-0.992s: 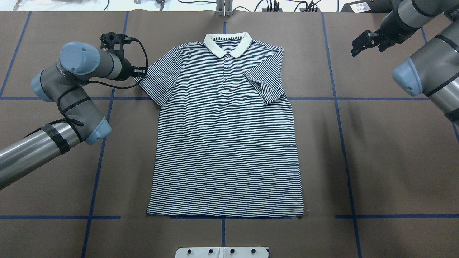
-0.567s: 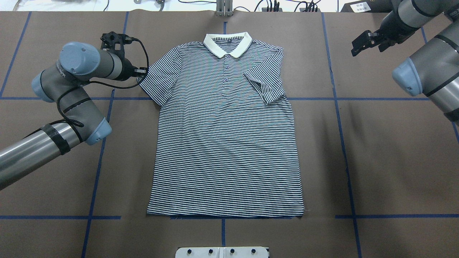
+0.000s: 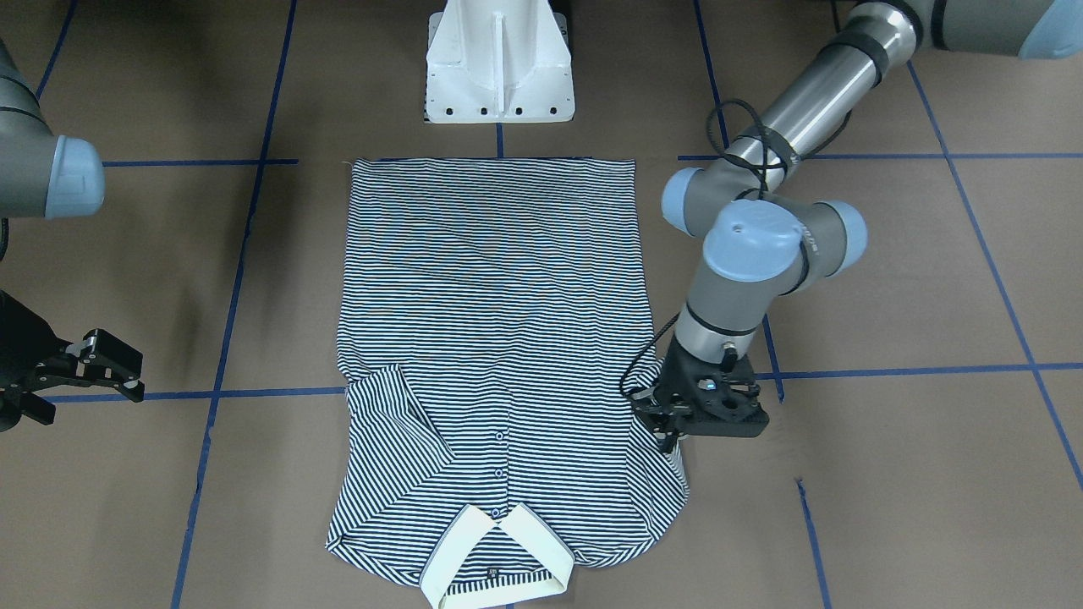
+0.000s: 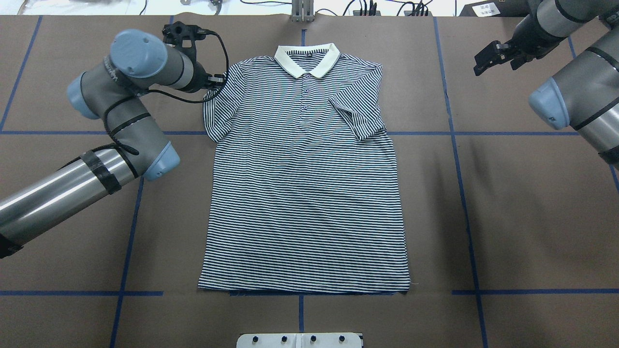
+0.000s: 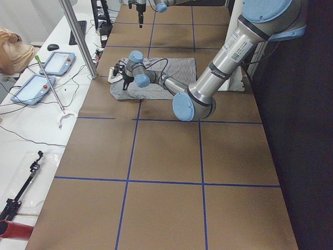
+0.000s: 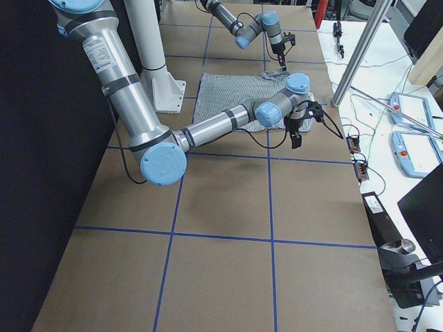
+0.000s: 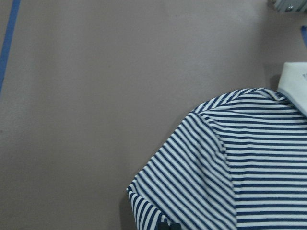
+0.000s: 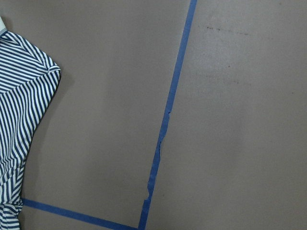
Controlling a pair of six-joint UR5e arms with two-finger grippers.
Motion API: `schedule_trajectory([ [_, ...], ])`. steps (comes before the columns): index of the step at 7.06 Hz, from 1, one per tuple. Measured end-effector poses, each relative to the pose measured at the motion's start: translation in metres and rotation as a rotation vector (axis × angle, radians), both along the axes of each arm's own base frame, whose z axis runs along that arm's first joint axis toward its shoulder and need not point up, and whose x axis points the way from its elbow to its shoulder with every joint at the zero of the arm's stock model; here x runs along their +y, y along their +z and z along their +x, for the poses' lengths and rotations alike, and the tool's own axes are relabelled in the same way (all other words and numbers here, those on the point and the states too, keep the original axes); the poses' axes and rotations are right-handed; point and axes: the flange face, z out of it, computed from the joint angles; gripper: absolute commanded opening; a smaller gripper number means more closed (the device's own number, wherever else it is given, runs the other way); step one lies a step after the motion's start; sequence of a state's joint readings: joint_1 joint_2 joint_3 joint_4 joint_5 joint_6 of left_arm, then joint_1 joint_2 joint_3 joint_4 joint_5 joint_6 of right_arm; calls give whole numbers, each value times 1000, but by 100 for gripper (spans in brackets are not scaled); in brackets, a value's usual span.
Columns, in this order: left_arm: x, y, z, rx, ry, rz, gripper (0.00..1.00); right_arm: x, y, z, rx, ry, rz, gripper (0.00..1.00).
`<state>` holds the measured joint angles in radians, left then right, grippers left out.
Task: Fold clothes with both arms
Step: 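Fold the sleeve nearest the left gripper inward onto the shirt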
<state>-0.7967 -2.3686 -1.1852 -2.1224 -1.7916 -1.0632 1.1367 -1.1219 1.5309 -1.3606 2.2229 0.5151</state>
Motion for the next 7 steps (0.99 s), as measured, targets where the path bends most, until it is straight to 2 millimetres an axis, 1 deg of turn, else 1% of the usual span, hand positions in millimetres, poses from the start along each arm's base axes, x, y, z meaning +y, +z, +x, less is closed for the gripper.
schedule_trajectory([
  [1,3,-25,25,12,-17,-39,0,0,0,0,0,1,-1,100],
  [2,7,-41,52,15,-39,-64,0,0,0,-1,1,1,-1,100],
  [3,12,-47,71,10,-57,-78,27,0,0,-1,1,1,-2,100],
  [4,15,-47,82,2,-74,-84,99,0,0,-1,1,1,-2,100],
  [5,17,-45,88,-6,-77,-80,100,0,1,-1,1,2,-3,100],
  [6,19,-48,89,-8,-67,-61,100,0,0,-1,1,2,-3,100],
  [7,23,-58,85,-6,-42,-20,100,1,-1,-1,-1,4,-2,100],
])
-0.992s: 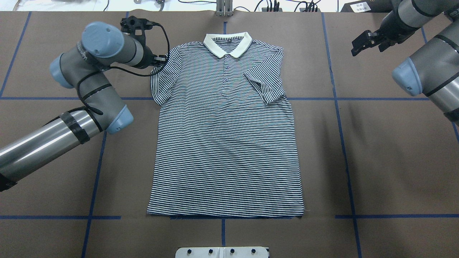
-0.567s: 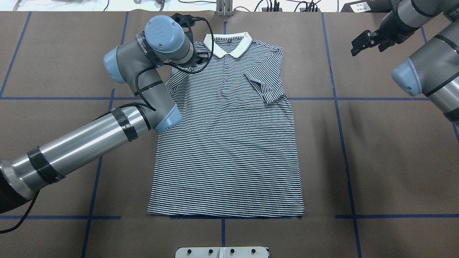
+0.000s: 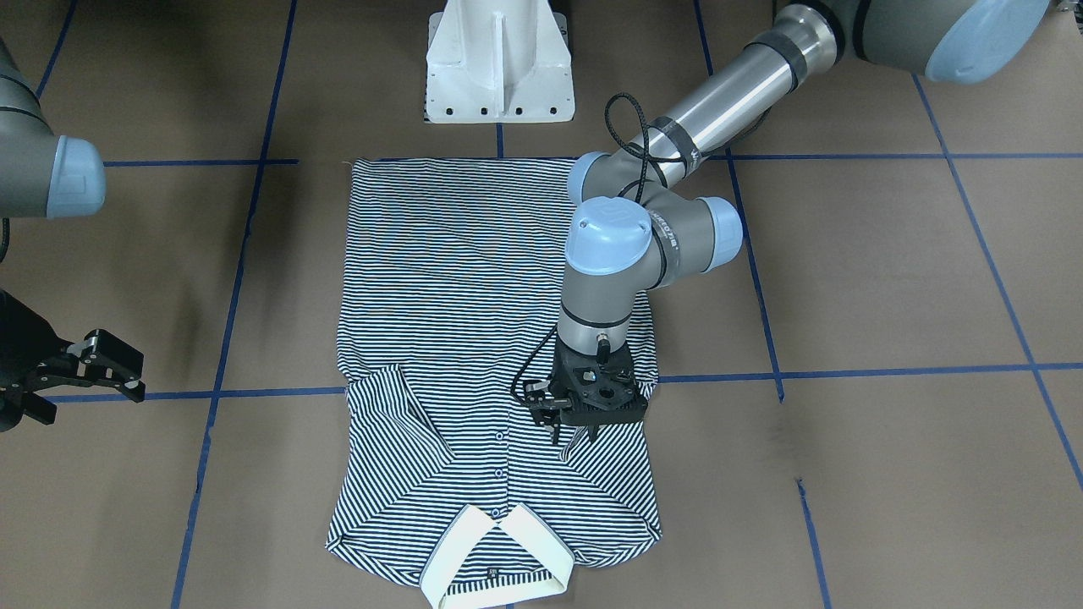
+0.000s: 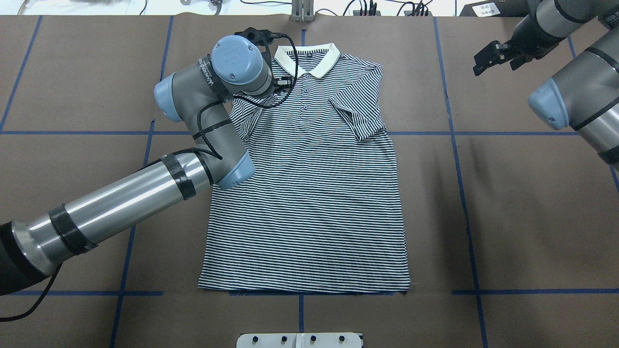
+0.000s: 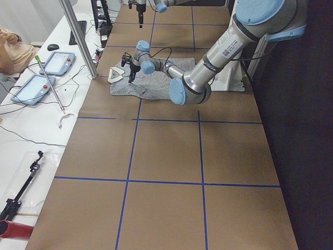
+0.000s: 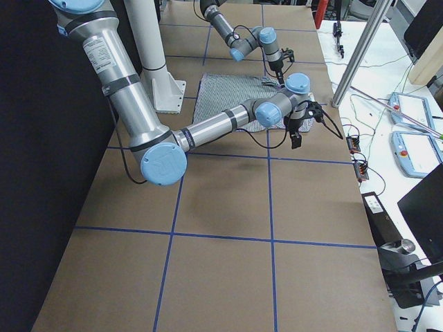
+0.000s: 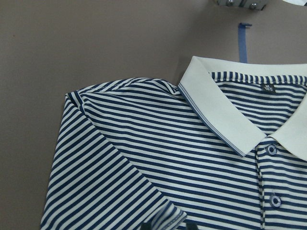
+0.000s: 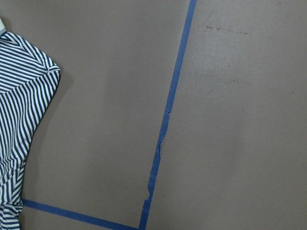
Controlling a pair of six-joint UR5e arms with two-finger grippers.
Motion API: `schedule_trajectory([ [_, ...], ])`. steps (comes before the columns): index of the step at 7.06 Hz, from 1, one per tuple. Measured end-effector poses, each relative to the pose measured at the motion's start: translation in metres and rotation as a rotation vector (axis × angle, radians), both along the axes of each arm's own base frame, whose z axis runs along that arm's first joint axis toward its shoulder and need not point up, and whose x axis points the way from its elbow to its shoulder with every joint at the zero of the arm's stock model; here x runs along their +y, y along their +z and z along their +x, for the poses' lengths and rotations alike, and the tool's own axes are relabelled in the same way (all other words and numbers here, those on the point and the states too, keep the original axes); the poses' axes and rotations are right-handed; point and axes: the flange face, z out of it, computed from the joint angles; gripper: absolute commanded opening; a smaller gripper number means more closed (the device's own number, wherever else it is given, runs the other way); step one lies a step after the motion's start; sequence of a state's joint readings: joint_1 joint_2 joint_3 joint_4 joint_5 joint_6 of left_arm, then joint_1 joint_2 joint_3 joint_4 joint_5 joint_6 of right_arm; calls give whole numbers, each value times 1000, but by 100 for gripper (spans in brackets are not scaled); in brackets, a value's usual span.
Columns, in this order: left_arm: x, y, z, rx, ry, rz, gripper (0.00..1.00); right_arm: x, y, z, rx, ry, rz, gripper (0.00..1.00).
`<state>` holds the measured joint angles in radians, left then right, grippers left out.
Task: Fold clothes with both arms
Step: 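Fold the sleeve nearest the left gripper inward onto the shirt, then move both grippers down to the shirt hem nearest the robot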
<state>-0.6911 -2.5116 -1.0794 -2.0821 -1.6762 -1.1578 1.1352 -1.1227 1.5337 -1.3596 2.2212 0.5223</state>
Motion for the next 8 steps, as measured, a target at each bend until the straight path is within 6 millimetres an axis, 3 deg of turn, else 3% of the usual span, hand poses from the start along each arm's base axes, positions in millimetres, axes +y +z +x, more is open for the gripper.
schedule_trajectory([
  [2,17,-12,-13,14,86,69,100,7,-13,-6,-24,45,-37,100],
  [3,32,-7,-28,32,122,92,100,21,-33,-21,-53,89,-77,100],
  [4,53,4,-49,54,146,111,100,52,-57,-46,-86,137,-119,100],
  [6,105,31,-91,96,189,128,100,153,-90,-111,-117,230,-198,92],
  [7,142,46,-99,110,224,126,100,209,-100,-140,-129,280,-249,89],
  [8,182,62,-105,124,256,109,89,264,-105,-163,-138,317,-287,84],
])
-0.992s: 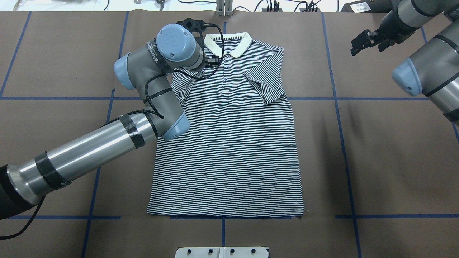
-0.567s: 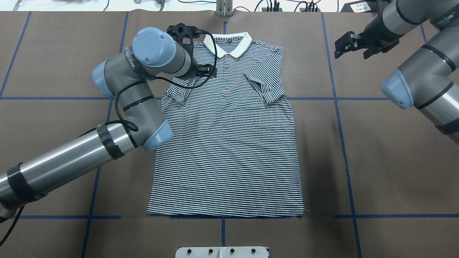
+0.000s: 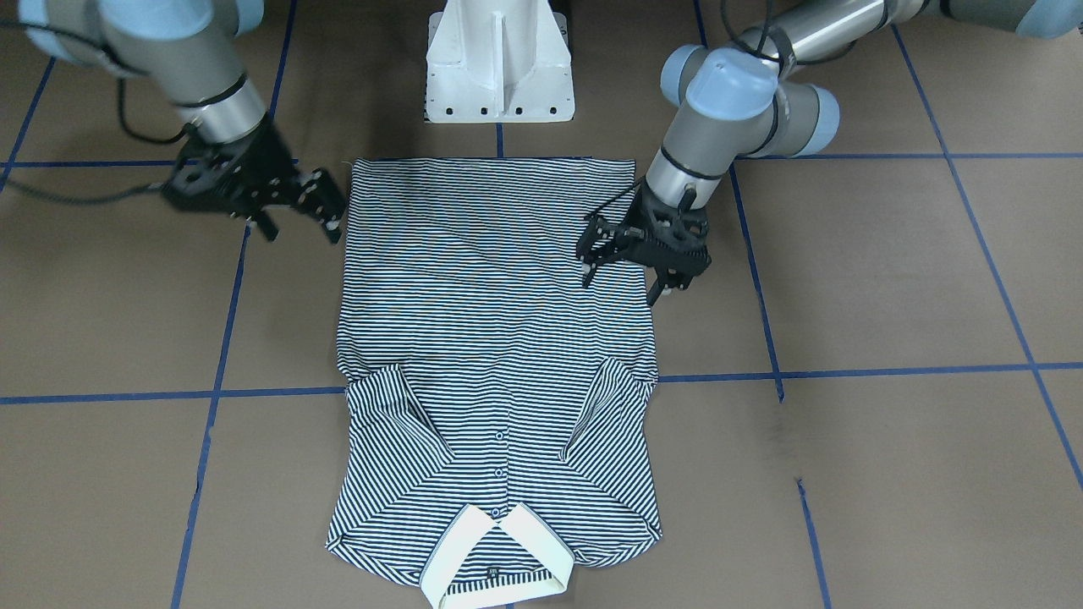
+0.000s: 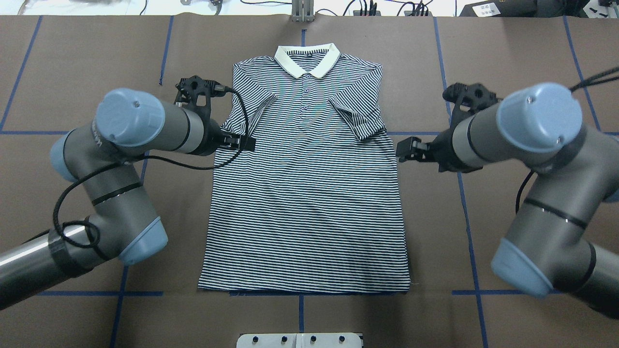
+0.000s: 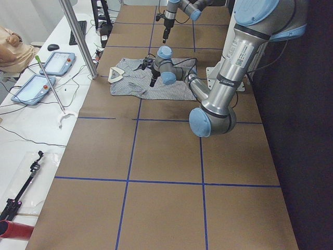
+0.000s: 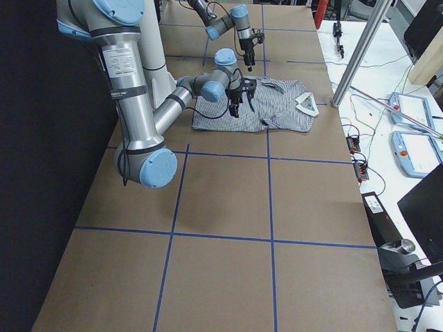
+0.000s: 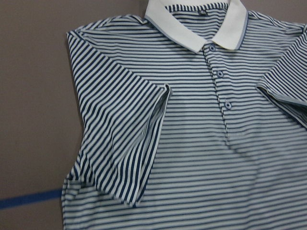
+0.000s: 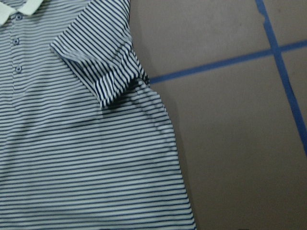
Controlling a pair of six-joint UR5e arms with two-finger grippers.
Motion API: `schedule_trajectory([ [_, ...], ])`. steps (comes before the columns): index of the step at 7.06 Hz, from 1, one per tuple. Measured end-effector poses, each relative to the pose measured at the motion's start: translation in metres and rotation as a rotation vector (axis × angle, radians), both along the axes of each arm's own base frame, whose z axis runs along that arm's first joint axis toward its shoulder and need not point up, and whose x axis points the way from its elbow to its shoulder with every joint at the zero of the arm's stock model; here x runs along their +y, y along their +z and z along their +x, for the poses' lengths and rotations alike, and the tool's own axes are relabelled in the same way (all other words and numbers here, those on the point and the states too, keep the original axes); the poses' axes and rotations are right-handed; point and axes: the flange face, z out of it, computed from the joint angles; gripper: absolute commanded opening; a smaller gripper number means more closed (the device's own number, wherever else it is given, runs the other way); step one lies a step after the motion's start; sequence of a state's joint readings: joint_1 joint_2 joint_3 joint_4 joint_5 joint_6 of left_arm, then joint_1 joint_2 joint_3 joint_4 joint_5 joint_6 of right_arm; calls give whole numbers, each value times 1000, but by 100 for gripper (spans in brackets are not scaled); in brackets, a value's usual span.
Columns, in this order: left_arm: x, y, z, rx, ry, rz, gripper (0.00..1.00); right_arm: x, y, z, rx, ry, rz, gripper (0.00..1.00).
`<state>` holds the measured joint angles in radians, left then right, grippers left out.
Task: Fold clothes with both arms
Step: 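Move both grippers down to the shirt hem nearest the robot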
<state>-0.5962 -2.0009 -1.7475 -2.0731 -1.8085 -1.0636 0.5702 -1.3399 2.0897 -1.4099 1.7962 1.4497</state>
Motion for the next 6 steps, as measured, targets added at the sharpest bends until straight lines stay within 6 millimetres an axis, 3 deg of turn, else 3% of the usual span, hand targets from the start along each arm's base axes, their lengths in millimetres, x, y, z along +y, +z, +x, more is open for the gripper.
schedule_trajectory([
  [1,45,15,-8,14,23,-43,74,49,-2,-13,-1,14,-30,83],
  [2,89,30,-13,20,28,-101,69,86,-2,-18,16,15,-56,84],
  [3,124,42,-11,18,14,-157,68,108,-1,-25,37,16,-65,84],
  [4,148,54,-6,5,0,-198,68,122,1,-32,52,14,-61,85],
  [6,176,78,0,-38,-5,-229,65,129,4,-38,64,16,-53,86],
])
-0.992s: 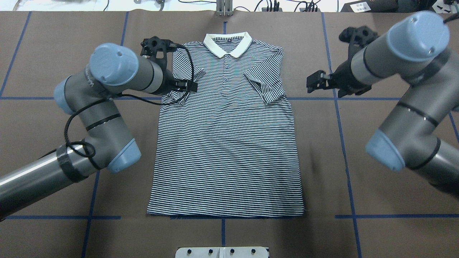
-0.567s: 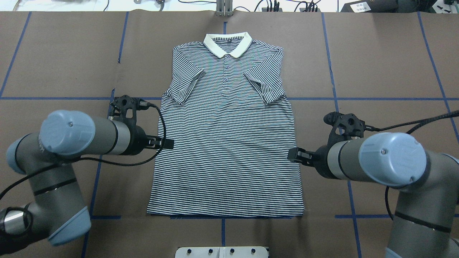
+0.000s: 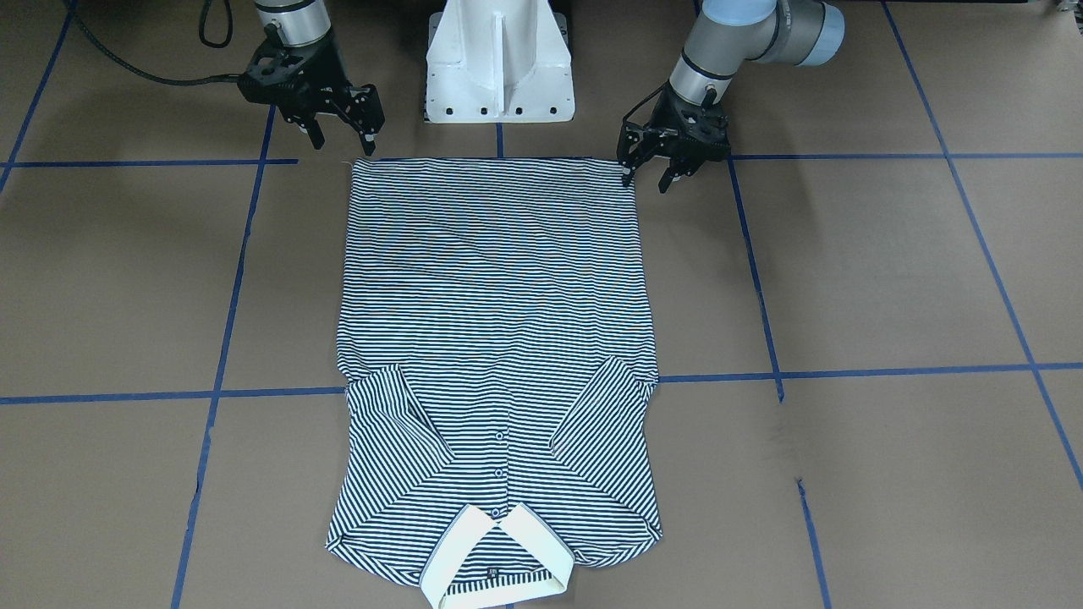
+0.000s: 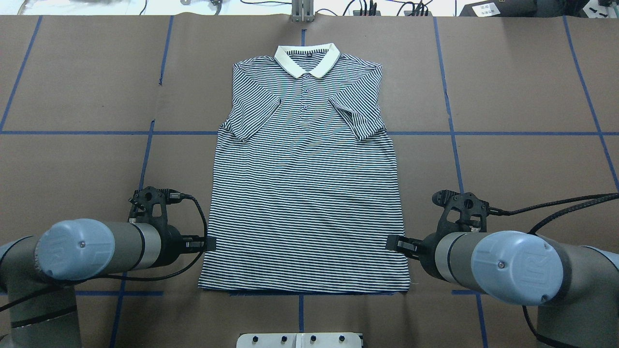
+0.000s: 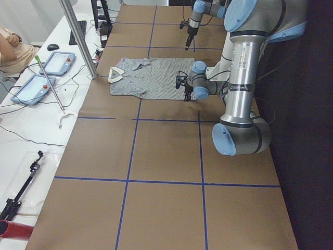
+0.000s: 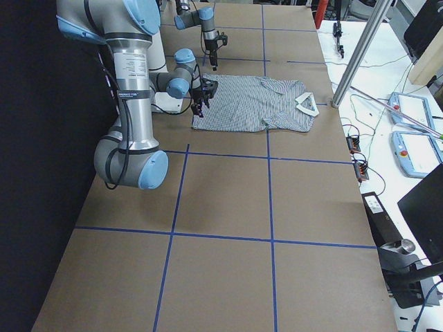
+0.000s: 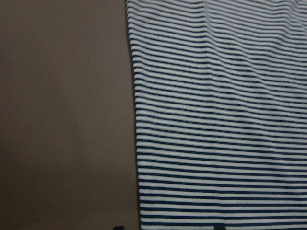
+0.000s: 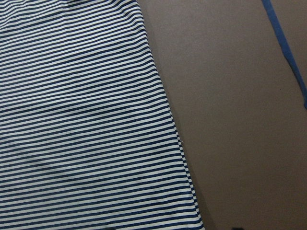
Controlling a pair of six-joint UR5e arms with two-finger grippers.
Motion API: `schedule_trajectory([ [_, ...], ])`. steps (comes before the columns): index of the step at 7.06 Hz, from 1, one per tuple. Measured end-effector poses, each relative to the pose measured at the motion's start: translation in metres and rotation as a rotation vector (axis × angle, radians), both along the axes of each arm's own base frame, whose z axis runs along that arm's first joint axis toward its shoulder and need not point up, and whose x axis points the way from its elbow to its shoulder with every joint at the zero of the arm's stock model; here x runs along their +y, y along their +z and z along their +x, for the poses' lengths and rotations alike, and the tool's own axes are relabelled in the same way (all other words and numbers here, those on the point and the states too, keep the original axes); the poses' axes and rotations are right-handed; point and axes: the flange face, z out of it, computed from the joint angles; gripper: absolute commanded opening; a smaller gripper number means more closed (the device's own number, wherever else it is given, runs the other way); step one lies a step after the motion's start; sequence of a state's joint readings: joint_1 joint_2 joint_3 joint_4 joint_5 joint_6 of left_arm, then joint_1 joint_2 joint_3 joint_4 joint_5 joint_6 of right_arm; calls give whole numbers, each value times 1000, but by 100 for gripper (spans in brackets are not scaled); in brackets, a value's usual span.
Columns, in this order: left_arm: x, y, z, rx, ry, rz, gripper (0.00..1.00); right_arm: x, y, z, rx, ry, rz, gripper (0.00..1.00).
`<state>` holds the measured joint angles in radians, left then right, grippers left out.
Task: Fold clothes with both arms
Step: 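Grasp the hem corners with both grippers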
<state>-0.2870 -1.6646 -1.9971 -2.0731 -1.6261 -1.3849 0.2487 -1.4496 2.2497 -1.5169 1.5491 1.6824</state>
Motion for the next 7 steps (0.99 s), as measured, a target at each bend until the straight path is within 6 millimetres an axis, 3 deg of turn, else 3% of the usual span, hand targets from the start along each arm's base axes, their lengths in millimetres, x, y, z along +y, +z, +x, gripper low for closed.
schedule_trajectory([
  [5,37,4,19,-2,23,-42,44,1,1,-1,2,1,2,86],
  [7,43,4,23,-1,28,-47,44,0,1,-1,4,8,7,87],
])
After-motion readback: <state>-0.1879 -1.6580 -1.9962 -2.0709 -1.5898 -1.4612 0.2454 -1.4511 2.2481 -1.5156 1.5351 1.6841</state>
